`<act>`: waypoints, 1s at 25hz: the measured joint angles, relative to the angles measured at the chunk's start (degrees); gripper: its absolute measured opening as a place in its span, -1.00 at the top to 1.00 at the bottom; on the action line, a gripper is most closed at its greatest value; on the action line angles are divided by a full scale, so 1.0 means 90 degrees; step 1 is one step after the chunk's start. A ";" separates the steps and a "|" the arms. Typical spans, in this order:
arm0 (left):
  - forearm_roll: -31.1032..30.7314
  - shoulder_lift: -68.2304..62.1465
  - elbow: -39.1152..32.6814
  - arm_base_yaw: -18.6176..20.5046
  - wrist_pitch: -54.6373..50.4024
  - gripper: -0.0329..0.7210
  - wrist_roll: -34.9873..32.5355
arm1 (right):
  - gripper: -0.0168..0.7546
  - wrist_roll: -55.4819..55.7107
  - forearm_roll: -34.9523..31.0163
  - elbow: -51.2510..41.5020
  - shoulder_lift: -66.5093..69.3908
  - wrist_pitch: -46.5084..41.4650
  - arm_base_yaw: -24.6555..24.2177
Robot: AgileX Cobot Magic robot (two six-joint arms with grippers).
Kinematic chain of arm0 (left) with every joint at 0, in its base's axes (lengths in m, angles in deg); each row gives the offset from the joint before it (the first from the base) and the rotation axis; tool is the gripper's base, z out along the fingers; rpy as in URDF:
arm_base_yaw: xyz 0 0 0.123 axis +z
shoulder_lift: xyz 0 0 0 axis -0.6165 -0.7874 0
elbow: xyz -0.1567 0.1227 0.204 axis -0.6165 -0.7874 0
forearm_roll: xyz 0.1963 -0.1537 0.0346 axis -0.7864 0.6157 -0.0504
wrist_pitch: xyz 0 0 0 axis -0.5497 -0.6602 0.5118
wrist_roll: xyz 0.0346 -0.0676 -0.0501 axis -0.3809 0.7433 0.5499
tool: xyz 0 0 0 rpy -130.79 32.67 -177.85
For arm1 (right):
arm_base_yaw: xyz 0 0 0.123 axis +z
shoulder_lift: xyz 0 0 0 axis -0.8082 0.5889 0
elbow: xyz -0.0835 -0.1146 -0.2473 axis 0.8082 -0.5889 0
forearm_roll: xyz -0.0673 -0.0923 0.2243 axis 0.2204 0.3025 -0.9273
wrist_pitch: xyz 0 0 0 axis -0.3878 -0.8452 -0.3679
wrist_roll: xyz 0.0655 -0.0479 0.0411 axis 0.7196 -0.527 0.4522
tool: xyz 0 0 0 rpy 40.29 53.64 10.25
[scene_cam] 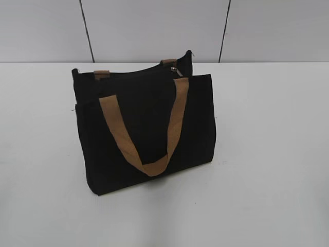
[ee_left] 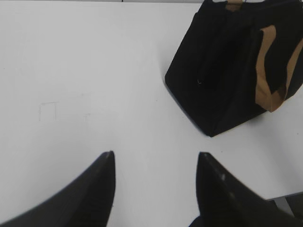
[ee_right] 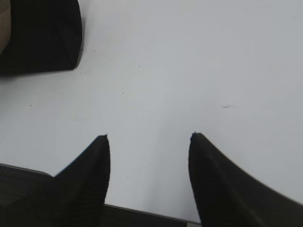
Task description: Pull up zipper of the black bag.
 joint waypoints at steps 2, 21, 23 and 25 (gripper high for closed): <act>0.0000 0.0000 0.0000 0.0000 0.0004 -0.18 0.0000 | -0.13 0.0000 0.0000 0.0000 0.0000 0.0000 0.0000; 0.0005 0.0013 0.0000 0.1606 0.0007 -0.18 0.0000 | -0.12 0.0000 0.0000 0.0000 -0.0008 -0.0006 -0.1228; 0.0005 0.0076 0.0000 0.1606 0.0012 -0.18 0.0000 | -0.12 0.0000 -0.0005 0.0000 -0.0008 -0.0006 -0.1433; 0.0005 0.0171 0.0000 0.1630 0.0012 -0.18 0.0000 | -0.12 0.0000 -0.0005 0.0000 -0.0008 -0.0006 -0.1613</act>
